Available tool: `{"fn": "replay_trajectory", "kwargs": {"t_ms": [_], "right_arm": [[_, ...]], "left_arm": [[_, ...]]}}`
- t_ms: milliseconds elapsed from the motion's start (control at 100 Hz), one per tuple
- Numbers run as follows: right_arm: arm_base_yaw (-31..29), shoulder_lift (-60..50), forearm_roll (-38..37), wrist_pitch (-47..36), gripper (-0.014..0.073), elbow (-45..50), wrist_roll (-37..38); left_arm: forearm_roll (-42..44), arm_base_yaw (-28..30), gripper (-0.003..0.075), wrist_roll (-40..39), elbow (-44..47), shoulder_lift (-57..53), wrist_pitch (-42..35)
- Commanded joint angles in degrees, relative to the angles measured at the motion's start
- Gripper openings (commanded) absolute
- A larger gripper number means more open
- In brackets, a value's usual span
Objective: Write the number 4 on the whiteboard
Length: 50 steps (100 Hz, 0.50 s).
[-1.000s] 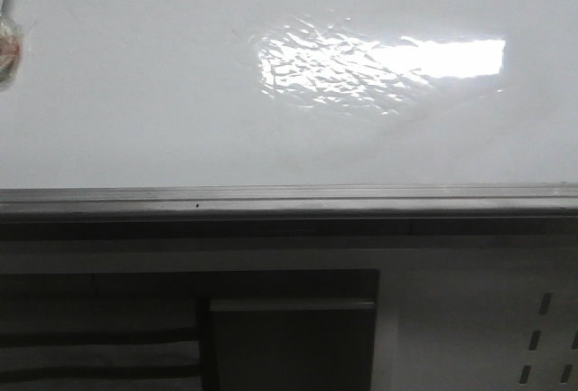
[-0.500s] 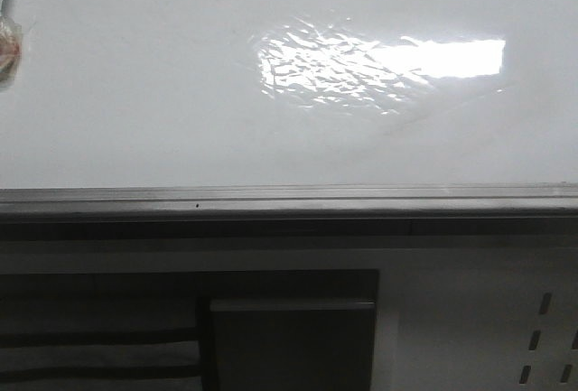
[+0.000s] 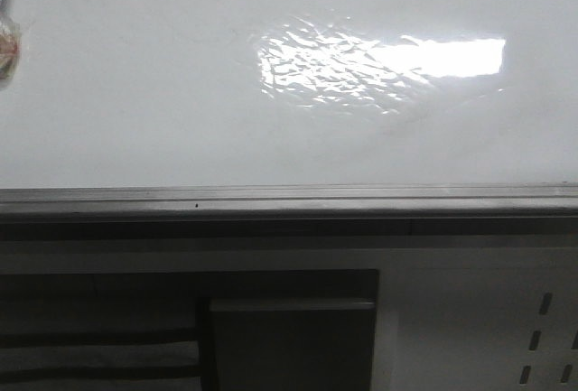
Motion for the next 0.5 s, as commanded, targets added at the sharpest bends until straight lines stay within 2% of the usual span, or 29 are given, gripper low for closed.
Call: {"fn": "replay_trajectory", "kwargs": {"t_ms": [0,190,320,490], "right_arm": [[-0.28,3.71,-1.76,0.33,-0.0069,-6.82,-0.28],[-0.28,13.41,-5.71,7.59,-0.0069,-17.89,-0.33],[-0.28,18.91,-6.0,8.41,-0.0069,-22.58,-0.33],[-0.28,21.94,-6.0,6.47,-0.0069,-22.88,-0.33]], "left_arm": [[-0.89,0.05,-0.002,-0.05,-7.66,3.56,0.32],[-0.89,0.05,-0.002,-0.05,-20.36,12.79,10.49],[-0.89,0.05,-0.002,-0.05,-24.38,16.75,10.85],[-0.89,0.05,-0.002,-0.05,-24.49,17.39,10.29]]}}
